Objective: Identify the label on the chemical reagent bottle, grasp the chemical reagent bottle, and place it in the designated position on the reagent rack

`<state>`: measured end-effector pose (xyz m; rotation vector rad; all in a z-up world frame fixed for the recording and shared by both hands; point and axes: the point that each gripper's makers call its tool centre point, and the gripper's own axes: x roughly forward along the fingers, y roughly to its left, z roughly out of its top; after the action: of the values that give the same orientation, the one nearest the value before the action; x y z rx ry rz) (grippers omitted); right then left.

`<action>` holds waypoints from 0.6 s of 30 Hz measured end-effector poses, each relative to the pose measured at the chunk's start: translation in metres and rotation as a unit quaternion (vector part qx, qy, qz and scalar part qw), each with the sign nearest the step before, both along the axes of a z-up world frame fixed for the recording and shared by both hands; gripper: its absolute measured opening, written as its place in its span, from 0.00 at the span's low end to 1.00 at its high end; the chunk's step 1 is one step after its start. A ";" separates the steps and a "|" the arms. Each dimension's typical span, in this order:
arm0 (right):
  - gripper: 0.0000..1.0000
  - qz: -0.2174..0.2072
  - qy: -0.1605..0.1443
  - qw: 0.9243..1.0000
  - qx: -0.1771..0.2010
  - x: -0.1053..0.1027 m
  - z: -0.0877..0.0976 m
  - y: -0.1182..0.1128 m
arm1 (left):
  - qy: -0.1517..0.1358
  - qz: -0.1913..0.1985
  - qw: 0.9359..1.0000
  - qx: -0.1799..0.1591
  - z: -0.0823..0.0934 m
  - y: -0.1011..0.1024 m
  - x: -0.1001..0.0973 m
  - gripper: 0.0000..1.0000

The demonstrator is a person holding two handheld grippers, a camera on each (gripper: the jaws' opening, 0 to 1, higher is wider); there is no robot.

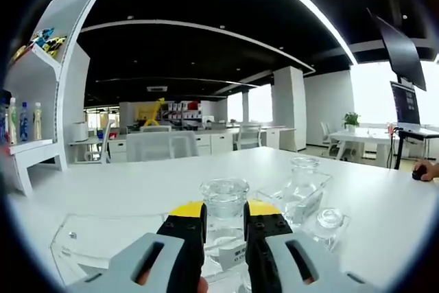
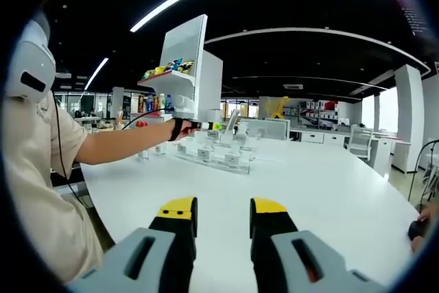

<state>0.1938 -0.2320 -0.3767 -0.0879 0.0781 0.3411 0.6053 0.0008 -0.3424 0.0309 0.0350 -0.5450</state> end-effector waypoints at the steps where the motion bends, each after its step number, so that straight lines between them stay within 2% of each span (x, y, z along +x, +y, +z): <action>1: 0.30 0.000 0.000 1.000 0.000 0.000 0.001 0.001 | -0.004 -0.004 1.000 0.000 0.001 -0.002 0.000 0.28; 8: 0.30 0.000 -0.002 1.000 0.000 0.000 0.001 0.002 | -0.015 -0.010 1.000 0.006 0.003 -0.006 -0.002 0.32; 13: 0.30 0.000 -0.002 1.000 0.000 0.000 0.000 -0.001 | -0.020 -0.001 1.000 0.018 0.004 -0.001 -0.001 0.34; 18: 0.30 -0.003 -0.003 1.000 0.001 0.000 -0.001 -0.004 | -0.025 0.006 0.999 0.018 0.011 0.004 -0.003 0.36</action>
<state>0.1935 -0.2356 -0.3778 -0.0858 0.0714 0.3342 0.6027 0.0051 -0.3311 0.0799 -0.0044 -0.5307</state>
